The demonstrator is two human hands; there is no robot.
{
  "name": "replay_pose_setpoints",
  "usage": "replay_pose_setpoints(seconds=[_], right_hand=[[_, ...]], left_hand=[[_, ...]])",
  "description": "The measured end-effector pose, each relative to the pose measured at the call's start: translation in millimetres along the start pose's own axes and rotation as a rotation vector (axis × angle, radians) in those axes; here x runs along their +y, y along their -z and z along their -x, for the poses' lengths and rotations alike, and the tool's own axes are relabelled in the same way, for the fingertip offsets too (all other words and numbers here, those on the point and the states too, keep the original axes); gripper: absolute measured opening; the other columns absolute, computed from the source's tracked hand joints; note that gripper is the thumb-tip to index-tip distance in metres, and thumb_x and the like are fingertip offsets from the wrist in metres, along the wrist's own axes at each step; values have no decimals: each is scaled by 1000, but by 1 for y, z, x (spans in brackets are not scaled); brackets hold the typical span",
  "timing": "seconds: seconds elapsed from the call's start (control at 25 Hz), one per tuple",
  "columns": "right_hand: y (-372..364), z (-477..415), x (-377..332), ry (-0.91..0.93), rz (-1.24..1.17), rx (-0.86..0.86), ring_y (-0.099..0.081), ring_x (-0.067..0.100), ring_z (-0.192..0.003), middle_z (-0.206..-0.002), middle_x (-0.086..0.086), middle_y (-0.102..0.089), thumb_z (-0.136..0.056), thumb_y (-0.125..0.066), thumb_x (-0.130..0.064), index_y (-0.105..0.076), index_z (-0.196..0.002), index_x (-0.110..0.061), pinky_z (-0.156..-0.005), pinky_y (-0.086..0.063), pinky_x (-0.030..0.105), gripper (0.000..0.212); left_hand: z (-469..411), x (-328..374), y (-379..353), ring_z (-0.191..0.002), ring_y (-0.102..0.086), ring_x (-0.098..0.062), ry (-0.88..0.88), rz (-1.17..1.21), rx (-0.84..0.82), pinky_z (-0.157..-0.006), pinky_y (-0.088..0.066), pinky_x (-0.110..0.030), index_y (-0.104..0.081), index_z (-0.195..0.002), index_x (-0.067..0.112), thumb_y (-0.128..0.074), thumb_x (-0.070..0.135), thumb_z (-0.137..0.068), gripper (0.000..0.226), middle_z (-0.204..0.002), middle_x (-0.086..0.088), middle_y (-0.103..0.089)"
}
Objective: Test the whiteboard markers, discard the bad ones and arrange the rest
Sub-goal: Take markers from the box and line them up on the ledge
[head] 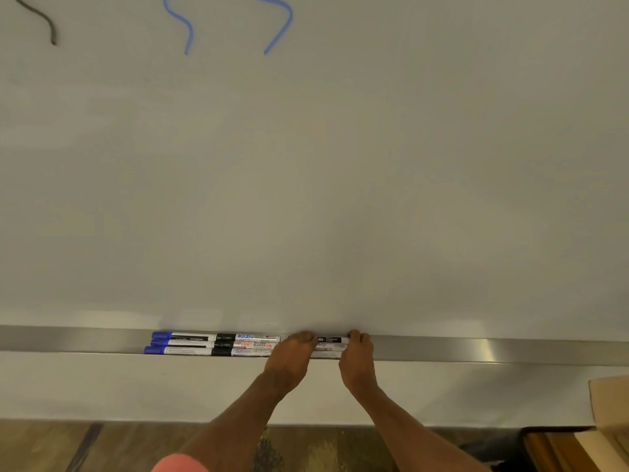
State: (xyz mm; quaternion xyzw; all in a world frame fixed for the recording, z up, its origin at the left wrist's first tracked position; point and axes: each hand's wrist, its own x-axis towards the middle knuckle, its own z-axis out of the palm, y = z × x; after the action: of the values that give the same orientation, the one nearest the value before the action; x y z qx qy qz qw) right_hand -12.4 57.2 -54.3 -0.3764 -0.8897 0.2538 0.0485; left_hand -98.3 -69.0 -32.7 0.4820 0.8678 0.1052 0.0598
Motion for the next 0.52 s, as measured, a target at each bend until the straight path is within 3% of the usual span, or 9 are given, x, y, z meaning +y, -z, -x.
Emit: replay_pose_setpoints(seconds=[0.28, 0.52], right_hand=[[-2, -1, -6, -1, -64, -57, -48, 23, -110, -123, 12, -44, -89, -49, 5, -41, -126, -6, -94, -46, 30, 39], [-2, -1, -9, -9, -71, -69, -48, 25, -108, -119, 13, -46, -88, -44, 7, -45, -120, -5, -93, -46, 34, 34]], left_hand=[[6, 1, -7, -144, -18, -20, 44, -25, -23, -113, -27, -31, -25, -146, 9, -40, 5, -97, 52, -154, -7, -23], [7, 1, -8, -145, -12, -21, 124, -17, -59, -115, -22, -33, -19, -148, 9, -48, 4, -94, 61, -157, -8, -16]])
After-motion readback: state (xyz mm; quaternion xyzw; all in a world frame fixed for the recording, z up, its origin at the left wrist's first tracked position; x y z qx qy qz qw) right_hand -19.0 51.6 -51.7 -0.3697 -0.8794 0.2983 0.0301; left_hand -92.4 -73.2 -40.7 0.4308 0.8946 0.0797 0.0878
